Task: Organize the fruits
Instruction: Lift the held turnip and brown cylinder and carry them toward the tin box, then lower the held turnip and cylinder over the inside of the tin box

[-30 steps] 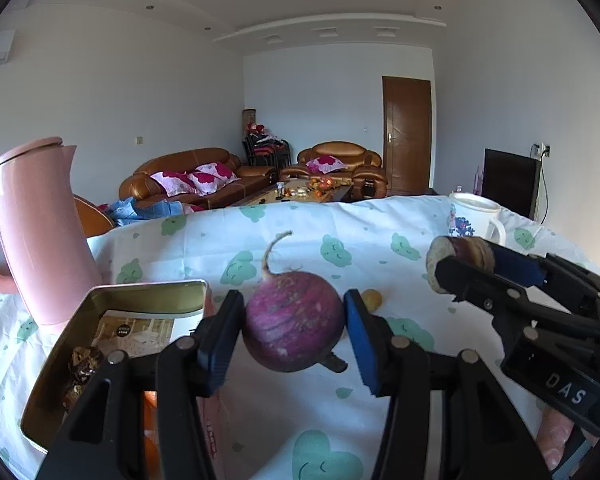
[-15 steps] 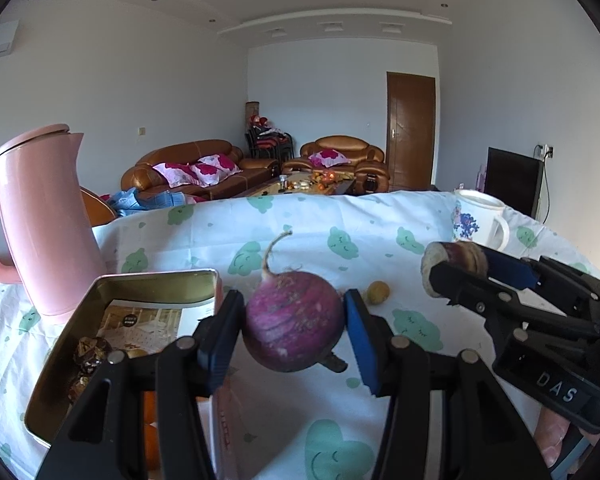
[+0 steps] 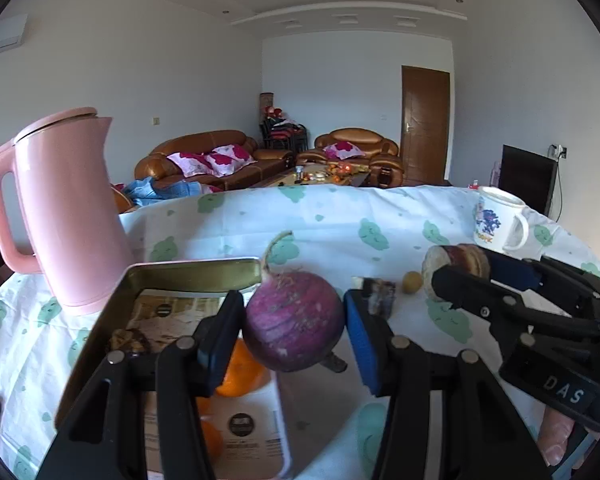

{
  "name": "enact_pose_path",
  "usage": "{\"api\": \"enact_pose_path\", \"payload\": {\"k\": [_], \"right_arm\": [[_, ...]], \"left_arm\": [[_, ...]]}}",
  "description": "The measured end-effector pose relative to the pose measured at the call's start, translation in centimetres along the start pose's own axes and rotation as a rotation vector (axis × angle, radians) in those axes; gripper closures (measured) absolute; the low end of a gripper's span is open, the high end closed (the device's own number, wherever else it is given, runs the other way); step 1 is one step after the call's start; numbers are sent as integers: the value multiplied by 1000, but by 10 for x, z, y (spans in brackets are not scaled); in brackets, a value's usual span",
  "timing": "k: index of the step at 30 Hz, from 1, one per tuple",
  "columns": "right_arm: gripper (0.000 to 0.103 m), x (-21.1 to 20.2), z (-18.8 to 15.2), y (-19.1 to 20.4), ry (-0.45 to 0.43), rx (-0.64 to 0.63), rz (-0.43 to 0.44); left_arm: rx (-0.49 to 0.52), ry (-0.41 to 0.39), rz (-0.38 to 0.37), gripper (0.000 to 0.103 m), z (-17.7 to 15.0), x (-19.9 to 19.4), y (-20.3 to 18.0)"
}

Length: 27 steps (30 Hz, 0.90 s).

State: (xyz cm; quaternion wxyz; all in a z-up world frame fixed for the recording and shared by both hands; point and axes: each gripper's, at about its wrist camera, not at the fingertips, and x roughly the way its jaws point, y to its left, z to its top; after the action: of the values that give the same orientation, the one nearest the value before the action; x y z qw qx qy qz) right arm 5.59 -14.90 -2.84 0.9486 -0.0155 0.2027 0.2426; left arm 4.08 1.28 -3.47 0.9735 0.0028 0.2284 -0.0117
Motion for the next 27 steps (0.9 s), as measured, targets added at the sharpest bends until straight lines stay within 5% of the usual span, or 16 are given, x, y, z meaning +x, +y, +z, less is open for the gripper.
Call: {"api": "enact_pose_path", "payload": {"k": [27], "right_arm": [[59, 22, 32, 63, 10, -82, 142]], "left_arm": [[-50, 5, 105, 50, 2, -17, 60]]}}
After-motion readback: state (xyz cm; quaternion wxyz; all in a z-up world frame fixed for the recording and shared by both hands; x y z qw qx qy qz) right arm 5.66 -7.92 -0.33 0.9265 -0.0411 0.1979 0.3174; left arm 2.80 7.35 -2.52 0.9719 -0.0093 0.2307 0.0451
